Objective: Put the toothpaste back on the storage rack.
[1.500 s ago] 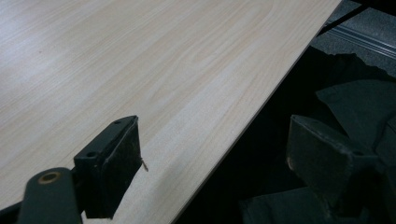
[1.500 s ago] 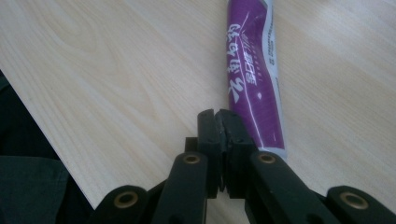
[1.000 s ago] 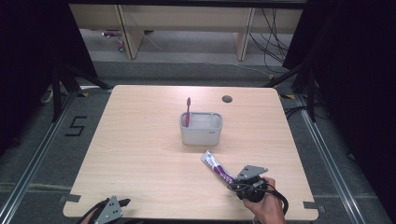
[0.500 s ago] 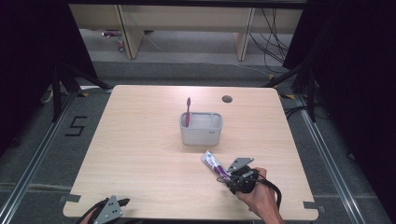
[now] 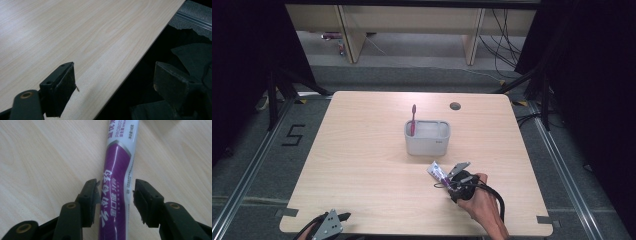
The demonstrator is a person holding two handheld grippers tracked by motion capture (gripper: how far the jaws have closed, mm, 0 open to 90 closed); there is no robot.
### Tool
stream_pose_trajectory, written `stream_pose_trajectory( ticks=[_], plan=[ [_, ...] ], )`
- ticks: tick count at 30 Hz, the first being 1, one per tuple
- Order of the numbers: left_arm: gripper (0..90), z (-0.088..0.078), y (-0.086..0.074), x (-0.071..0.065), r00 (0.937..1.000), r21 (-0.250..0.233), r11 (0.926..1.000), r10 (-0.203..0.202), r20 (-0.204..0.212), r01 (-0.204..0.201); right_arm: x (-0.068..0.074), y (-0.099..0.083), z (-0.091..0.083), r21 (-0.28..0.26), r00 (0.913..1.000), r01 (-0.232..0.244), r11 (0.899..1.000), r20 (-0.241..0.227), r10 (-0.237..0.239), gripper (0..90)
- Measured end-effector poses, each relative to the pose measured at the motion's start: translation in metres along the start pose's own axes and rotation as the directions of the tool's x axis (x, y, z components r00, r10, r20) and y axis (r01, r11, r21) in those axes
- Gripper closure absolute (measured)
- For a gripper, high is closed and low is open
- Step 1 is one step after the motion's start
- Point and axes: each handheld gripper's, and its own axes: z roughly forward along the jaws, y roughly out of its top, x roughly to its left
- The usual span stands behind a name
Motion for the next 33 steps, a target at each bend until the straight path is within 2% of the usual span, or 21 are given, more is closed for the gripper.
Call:
stream_pose_trajectory(
  ticks=[3, 5, 6, 10, 11, 12, 13, 16, 19, 21, 23, 24, 25, 26, 27, 28, 29, 31, 32, 33],
  plan=[
    [17.0, 0.001, -0.001, -0.002, 0.9997, -0.019, 0.9997, -0.017, 0.018, 0.018, -0.001, 0.002, 0.004, 0.012, 1.0, 0.003, 1.0, -0.002, -0.003, 53.5],
    [17.0, 0.0, 0.0, 0.0, 1.0, 0.002, 1.0, 0.0, 0.004, 0.0, -0.002, 0.003, 0.006, 0.019, 1.0, 0.004, 1.0, 0.002, -0.004, 53.1],
    [17.0, -0.001, 0.0, -0.001, 0.9998, -0.002, 1.0, -0.007, 0.018, 0.007, -0.002, 0.004, 0.007, 0.027, 1.0, -0.004, 1.0, -0.003, 0.004, 53.1],
    [17.0, -0.001, 0.0, 0.0, 1.0, -0.001, 1.0, 0.0, 0.008, 0.0, -0.004, 0.007, 0.01, 0.045, 0.9998, 0.017, 0.999, -0.012, -0.017, 54.2],
    [17.0, -0.001, 0.0, 0.0, 0.9999, 0.002, 1.0, 0.002, 0.01, -0.002, -0.003, 0.008, 0.011, 0.051, 0.9999, 0.0, 0.999, -0.013, 0.001, 54.4],
    [17.0, -0.001, 0.0, -0.001, 1.0, -0.004, 1.0, -0.003, 0.009, 0.003, -0.005, 0.009, 0.012, 0.049, 0.9999, 0.006, 0.999, -0.016, -0.005, 55.0],
    [17.0, -0.002, 0.0, -0.001, 1.0, 0.015, 0.9999, 0.002, 0.007, -0.002, -0.006, 0.009, 0.013, 0.06, 0.9999, 0.005, 0.998, -0.014, -0.004, 55.6],
    [17.0, -0.001, 0.0, -0.001, 1.0, -0.001, 1.0, 0.0, 0.008, 0.0, -0.006, 0.011, 0.015, 0.073, 0.9996, -0.001, 0.997, -0.026, 0.003, 57.0],
    [17.0, -0.001, 0.0, -0.001, 1.0, 0.01, 0.9999, -0.006, 0.006, 0.006, -0.01, 0.013, 0.017, 0.086, 0.9992, 0.013, 0.996, -0.038, -0.009, 56.8],
    [17.0, -0.001, 0.0, -0.002, 0.9998, -0.008, 0.9999, -0.015, 0.011, 0.015, -0.011, 0.015, 0.018, 0.101, 0.9991, 0.007, 0.995, -0.043, -0.002, 57.0],
    [17.0, -0.001, 0.0, -0.001, 1.0, 0.0, 1.0, -0.004, 0.007, 0.004, -0.011, 0.017, 0.019, 0.12, 0.999, 0.002, 0.993, -0.044, 0.003, 57.4],
    [17.0, -0.001, 0.0, -0.001, 1.0, 0.005, 1.0, -0.006, -0.003, 0.006, -0.012, 0.017, 0.02, 0.125, 0.9989, 0.021, 0.992, -0.045, -0.016, 57.4],
    [17.0, -0.001, 0.0, -0.001, 1.0, 0.005, 1.0, 0.002, -0.003, -0.002, -0.012, 0.018, 0.021, 0.131, 0.999, 0.017, 0.991, -0.044, -0.011, 57.4],
    [17.0, -0.001, 0.0, 0.0, 1.0, 0.003, 1.0, 0.008, 0.006, -0.008, -0.014, 0.019, 0.021, 0.13, 0.9986, 0.034, 0.991, -0.044, -0.029, 57.7],
    [17.0, -0.001, 0.0, 0.0, 1.0, 0.003, 1.0, 0.007, 0.004, -0.007, -0.013, 0.02, 0.021, 0.137, 0.999, 0.019, 0.99, -0.042, -0.014, 58.0],
    [17.0, 0.0, 0.0, -0.001, 1.0, -0.001, 1.0, -0.004, -0.002, 0.004, -0.014, 0.021, 0.021, 0.132, 0.9987, 0.031, 0.991, -0.043, -0.026, 58.2],
    [17.0, -0.001, 0.0, -0.002, 0.9999, 0.001, 1.0, 0.0, 0.012, 0.0, -0.013, 0.021, 0.021, 0.14, 0.9991, 0.015, 0.99, -0.042, -0.009, 58.4],
    [17.0, -0.001, 0.001, -0.002, 0.9999, 0.007, 0.9999, 0.009, 0.005, -0.009, -0.016, 0.022, 0.022, 0.139, 0.9985, 0.033, 0.99, -0.047, -0.026, 58.8],
    [17.2, -0.001, 0.001, -0.002, 0.9999, 0.007, 0.9999, 0.014, -0.001, -0.014, -0.016, 0.023, 0.022, 0.145, 0.9986, 0.016, 0.989, -0.052, -0.009, 59.2],
    [17.2, -0.001, 0.001, -0.002, 0.9999, 0.003, 0.9999, 0.016, -0.005, -0.016, -0.017, 0.024, 0.022, 0.144, 0.9987, 0.024, 0.989, -0.048, -0.017, 60.0]
  ],
)
